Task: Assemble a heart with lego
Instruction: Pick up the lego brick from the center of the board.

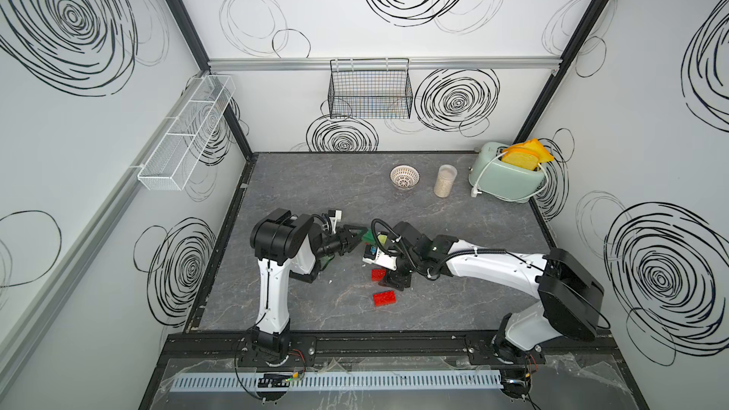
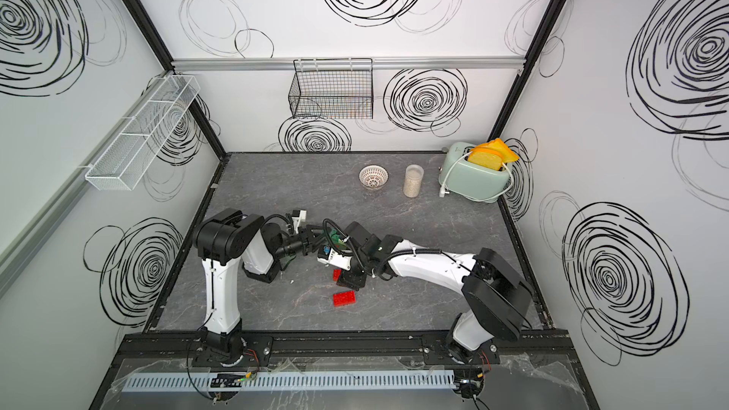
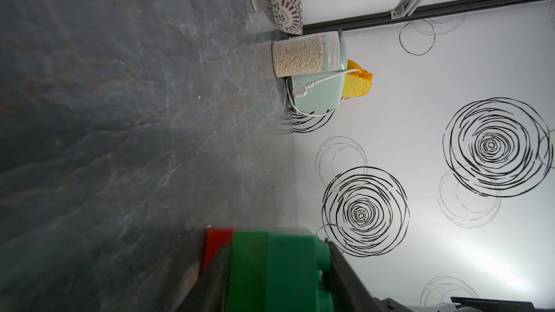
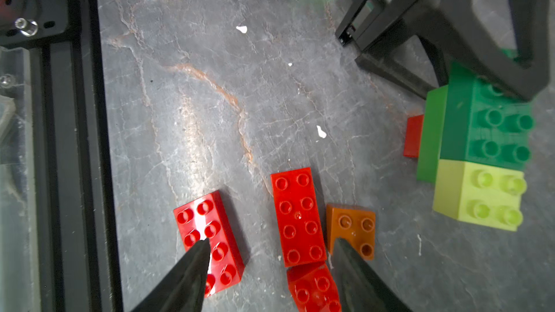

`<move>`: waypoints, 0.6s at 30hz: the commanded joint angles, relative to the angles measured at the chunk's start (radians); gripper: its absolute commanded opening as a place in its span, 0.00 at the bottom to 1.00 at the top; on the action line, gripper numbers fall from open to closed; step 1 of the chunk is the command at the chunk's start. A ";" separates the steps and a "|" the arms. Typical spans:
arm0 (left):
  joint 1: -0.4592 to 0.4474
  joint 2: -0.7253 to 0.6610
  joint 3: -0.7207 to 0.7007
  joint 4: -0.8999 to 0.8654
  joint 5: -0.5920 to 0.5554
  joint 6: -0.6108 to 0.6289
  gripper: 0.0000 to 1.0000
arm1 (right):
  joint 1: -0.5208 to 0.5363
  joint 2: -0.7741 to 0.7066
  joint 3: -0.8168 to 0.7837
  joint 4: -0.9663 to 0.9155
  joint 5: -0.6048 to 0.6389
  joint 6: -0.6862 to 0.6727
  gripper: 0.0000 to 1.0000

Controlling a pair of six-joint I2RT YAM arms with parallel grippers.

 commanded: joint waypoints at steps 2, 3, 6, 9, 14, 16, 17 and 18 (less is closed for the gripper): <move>0.006 -0.019 -0.013 0.070 -0.009 -0.011 0.29 | 0.016 0.091 0.044 0.024 0.038 -0.052 0.68; 0.007 -0.020 -0.013 0.070 -0.009 -0.012 0.29 | 0.018 0.110 0.053 0.028 0.044 -0.053 0.68; 0.008 -0.019 -0.014 0.072 -0.009 -0.012 0.29 | 0.015 0.152 0.078 0.031 0.050 -0.065 0.68; 0.008 -0.016 -0.013 0.074 -0.008 -0.014 0.28 | 0.015 0.185 0.099 0.031 0.051 -0.078 0.68; 0.012 -0.004 -0.010 0.084 -0.004 -0.019 0.28 | 0.011 0.233 0.122 0.003 0.054 -0.090 0.64; 0.014 0.002 -0.009 0.091 -0.002 -0.024 0.28 | 0.010 0.244 0.123 -0.016 0.049 -0.096 0.61; 0.014 0.007 -0.007 0.093 -0.003 -0.025 0.28 | 0.009 0.245 0.121 -0.023 0.049 -0.097 0.59; 0.014 0.010 -0.007 0.097 -0.001 -0.028 0.28 | 0.007 0.244 0.116 -0.031 0.046 -0.097 0.57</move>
